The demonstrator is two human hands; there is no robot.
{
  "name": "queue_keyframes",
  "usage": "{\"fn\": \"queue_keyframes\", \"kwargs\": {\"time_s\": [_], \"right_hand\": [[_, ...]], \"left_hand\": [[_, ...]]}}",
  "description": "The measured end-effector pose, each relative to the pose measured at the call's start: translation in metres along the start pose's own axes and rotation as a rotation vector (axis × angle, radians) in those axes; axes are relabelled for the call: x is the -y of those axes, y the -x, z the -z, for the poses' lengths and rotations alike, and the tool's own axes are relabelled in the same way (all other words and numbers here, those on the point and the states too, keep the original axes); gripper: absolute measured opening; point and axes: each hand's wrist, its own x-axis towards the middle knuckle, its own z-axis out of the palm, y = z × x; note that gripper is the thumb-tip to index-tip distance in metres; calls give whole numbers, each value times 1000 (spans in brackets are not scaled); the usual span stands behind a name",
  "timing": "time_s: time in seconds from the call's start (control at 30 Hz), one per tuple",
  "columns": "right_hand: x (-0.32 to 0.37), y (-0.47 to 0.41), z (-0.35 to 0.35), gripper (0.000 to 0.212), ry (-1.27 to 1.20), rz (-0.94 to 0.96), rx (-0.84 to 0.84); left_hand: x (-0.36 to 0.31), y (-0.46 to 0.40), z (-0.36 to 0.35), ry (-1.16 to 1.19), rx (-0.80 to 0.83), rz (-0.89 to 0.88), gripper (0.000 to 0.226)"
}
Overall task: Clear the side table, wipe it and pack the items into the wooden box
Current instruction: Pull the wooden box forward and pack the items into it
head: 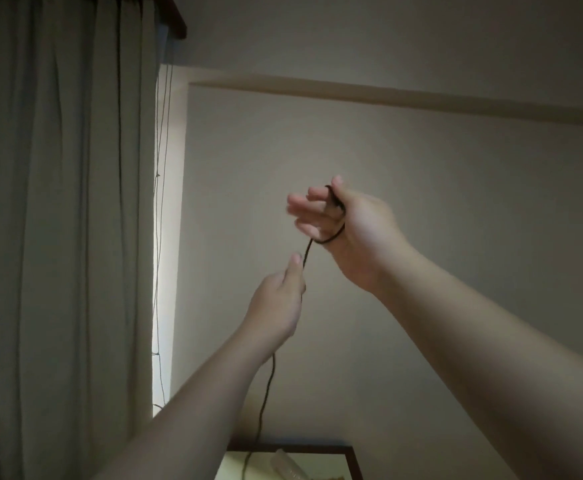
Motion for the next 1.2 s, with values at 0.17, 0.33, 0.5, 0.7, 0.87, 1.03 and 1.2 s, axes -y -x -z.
{"fn": "queue_keyframes", "kwargs": {"time_s": [0.17,0.33,0.5,0.7,0.87,1.03,1.2], "right_hand": [[-19,-14,33,41,882,293,-68],[-43,20,40,55,1003,-156,254],[-28,34,25,48,299,-323,253],[-17,17,18,33,-287,-107,-52],[-50,3,32,30,311,168,-94],[-83,25,52,45,1127,42,247],[-76,46,35,50,387,-417,341]], "left_hand": [[8,21,11,-164,56,-158,61],[-40,1,37,-420,-74,-262,67],[-37,-24,36,-292,-76,-247,70],[14,6,4,-107,35,-10,67],[31,49,-4,-213,107,-69,70],[-2,30,26,-415,-165,-228,66],[9,-1,39,-391,-115,-220,69]]}}
